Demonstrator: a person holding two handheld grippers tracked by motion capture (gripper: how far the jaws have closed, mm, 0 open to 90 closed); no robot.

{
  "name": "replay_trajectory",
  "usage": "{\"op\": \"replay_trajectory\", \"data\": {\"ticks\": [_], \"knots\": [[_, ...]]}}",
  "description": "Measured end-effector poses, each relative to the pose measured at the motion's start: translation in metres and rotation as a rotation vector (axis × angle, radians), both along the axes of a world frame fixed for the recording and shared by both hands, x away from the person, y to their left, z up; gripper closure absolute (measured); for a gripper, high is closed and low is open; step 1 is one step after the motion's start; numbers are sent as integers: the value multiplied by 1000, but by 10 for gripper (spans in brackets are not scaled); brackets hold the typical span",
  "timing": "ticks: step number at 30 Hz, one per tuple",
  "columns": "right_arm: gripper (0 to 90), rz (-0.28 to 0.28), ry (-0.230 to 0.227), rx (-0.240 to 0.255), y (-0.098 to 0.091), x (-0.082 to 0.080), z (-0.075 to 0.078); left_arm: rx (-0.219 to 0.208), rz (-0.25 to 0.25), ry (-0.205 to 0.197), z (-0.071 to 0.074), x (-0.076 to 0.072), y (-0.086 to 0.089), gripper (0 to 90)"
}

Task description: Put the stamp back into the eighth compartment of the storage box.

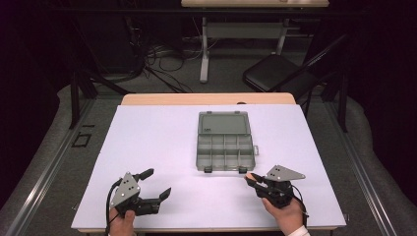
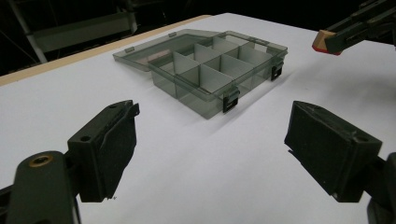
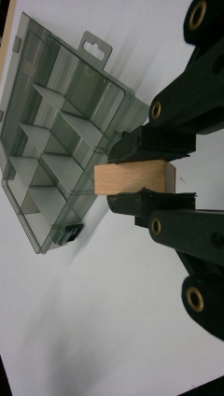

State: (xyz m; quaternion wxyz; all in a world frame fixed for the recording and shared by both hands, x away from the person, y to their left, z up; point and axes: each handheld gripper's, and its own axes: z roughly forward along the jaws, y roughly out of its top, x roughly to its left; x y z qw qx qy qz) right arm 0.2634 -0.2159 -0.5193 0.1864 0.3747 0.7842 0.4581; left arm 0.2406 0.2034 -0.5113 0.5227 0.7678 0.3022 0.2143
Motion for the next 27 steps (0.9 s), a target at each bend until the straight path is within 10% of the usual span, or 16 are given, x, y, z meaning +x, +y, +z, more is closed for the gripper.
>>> {"op": "replay_trajectory", "data": {"ticks": [27], "knots": [[758, -32, 0, -36, -4, 25, 25, 1, 2, 4, 0, 0, -1, 163]]}}
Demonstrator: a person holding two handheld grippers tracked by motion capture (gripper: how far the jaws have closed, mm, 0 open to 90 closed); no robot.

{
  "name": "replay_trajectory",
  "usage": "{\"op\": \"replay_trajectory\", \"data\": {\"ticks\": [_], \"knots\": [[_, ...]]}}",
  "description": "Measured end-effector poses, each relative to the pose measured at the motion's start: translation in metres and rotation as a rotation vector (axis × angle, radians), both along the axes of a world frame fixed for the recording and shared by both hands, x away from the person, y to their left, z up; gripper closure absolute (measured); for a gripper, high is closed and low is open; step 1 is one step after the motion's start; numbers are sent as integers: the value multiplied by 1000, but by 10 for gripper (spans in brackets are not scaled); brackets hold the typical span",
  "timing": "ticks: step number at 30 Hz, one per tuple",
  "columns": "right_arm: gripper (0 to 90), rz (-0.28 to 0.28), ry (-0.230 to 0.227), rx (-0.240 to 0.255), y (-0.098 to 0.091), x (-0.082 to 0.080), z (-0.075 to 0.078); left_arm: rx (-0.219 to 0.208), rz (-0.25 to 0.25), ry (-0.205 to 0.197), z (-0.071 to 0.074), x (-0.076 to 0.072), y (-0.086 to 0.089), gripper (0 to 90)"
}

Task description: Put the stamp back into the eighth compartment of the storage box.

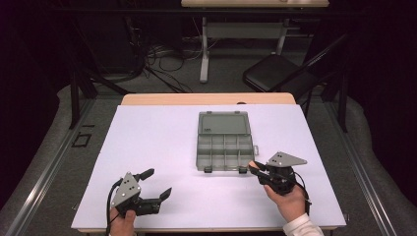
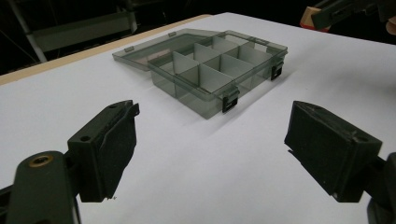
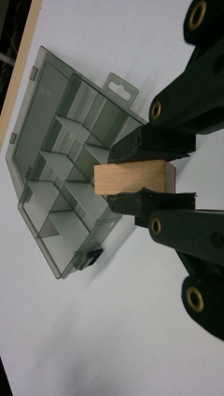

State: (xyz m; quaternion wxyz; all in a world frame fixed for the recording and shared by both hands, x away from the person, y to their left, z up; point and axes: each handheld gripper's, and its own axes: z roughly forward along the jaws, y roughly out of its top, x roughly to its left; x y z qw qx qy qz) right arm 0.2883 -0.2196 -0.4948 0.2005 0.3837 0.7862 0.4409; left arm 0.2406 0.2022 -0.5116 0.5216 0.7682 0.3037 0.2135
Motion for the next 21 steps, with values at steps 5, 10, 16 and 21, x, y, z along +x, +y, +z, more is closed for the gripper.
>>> {"op": "replay_trajectory", "data": {"ticks": [5, 10, 16, 21], "knots": [[758, 4, 1, -1, 1, 13, 7, 1, -1, 1, 0, 0, -1, 163], [758, 5, 7, 6, 4, 24, 11, 4, -2, -1, 0, 0, -1, 163], [758, 3, 15, -7, 8, 33, 9, 1, 1, 2, 0, 0, 0, 163], [758, 1, 20, -13, 10, 40, 5, 1, 1, 2, -1, 0, 0, 163]]}}
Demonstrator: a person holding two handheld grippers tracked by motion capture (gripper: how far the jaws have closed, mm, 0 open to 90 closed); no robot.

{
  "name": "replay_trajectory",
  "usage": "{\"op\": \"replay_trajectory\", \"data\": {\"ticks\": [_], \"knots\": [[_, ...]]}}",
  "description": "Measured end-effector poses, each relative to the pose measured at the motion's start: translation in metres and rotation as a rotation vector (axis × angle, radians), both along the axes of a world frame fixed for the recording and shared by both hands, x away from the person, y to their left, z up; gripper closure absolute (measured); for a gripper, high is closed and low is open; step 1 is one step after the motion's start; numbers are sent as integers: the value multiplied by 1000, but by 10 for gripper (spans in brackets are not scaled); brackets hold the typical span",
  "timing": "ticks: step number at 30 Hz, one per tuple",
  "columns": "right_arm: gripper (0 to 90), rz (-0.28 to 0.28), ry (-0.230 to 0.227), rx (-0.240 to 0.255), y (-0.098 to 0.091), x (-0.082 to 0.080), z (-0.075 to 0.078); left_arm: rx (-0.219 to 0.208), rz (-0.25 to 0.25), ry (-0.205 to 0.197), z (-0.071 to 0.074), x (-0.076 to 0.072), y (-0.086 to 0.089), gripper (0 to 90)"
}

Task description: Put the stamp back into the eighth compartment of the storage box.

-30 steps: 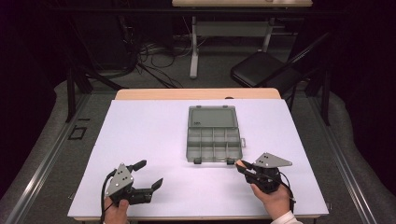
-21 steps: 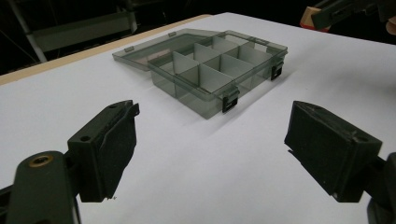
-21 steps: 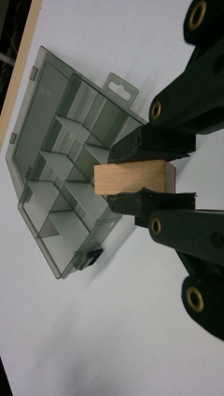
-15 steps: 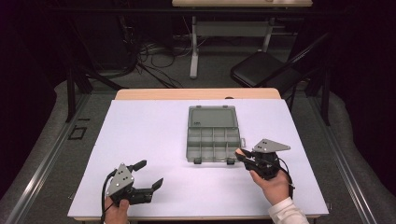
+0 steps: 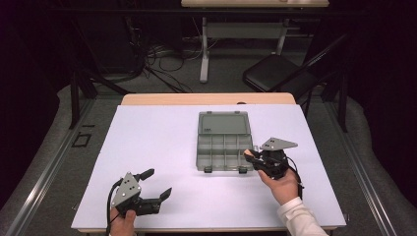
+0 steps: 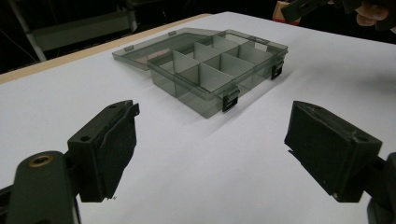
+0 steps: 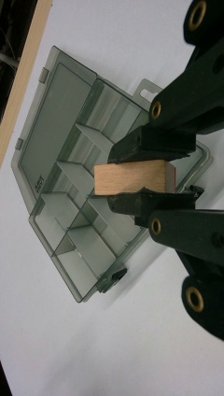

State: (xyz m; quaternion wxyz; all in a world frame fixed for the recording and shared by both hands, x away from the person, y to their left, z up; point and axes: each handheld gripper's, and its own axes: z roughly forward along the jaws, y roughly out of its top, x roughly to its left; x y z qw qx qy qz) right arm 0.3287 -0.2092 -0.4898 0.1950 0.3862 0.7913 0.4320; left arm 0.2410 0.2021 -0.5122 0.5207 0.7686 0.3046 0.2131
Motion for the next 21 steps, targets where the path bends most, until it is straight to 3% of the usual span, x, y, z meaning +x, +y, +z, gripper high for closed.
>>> {"op": "replay_trajectory", "data": {"ticks": [21], "knots": [[758, -28, 21, -14, -1, 18, -18, 2, -2, 3, -1, 1, 0, 163]]}}
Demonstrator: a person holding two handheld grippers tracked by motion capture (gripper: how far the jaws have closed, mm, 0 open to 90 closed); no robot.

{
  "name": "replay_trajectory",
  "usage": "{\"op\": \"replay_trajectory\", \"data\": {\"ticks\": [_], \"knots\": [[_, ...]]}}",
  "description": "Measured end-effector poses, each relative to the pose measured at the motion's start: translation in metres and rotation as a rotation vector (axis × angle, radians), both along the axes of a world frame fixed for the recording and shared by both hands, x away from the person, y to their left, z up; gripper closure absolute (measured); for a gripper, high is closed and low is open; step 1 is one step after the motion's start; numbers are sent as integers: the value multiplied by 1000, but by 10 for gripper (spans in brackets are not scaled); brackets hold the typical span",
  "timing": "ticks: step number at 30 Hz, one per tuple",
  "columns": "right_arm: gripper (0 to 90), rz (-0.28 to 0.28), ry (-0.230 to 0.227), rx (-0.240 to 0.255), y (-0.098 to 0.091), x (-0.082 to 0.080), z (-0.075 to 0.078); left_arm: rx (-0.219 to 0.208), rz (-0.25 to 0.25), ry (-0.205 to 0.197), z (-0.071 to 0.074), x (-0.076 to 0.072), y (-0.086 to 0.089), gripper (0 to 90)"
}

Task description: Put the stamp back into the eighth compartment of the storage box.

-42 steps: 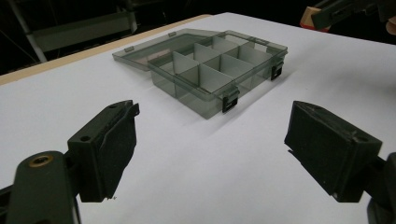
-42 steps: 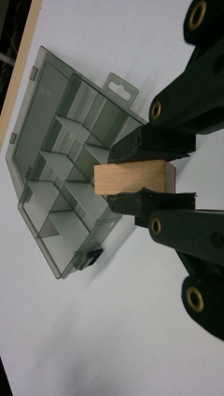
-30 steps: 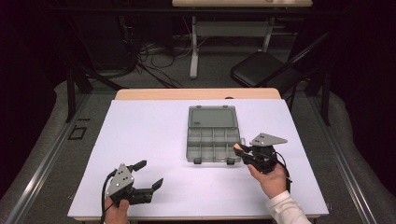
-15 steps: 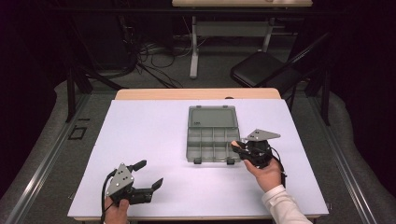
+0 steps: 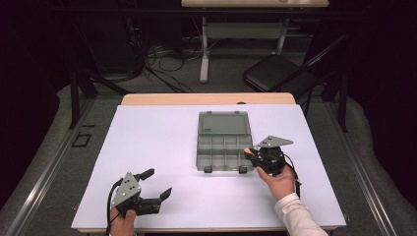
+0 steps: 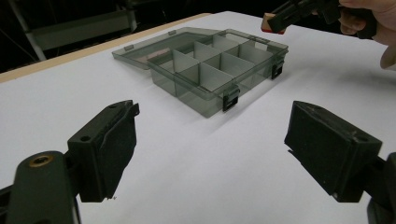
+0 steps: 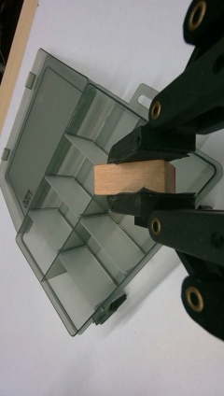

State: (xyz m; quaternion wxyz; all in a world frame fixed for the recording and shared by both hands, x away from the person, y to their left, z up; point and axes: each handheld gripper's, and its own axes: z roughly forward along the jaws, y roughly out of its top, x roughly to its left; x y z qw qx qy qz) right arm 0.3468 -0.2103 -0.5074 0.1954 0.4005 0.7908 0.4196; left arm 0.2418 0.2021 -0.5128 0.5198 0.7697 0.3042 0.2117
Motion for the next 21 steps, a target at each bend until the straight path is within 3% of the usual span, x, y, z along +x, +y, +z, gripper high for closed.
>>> {"op": "replay_trajectory", "data": {"ticks": [21], "knots": [[758, -11, 41, -41, 2, 9, -23, -2, -3, 10, -2, 1, -2, 163]]}}
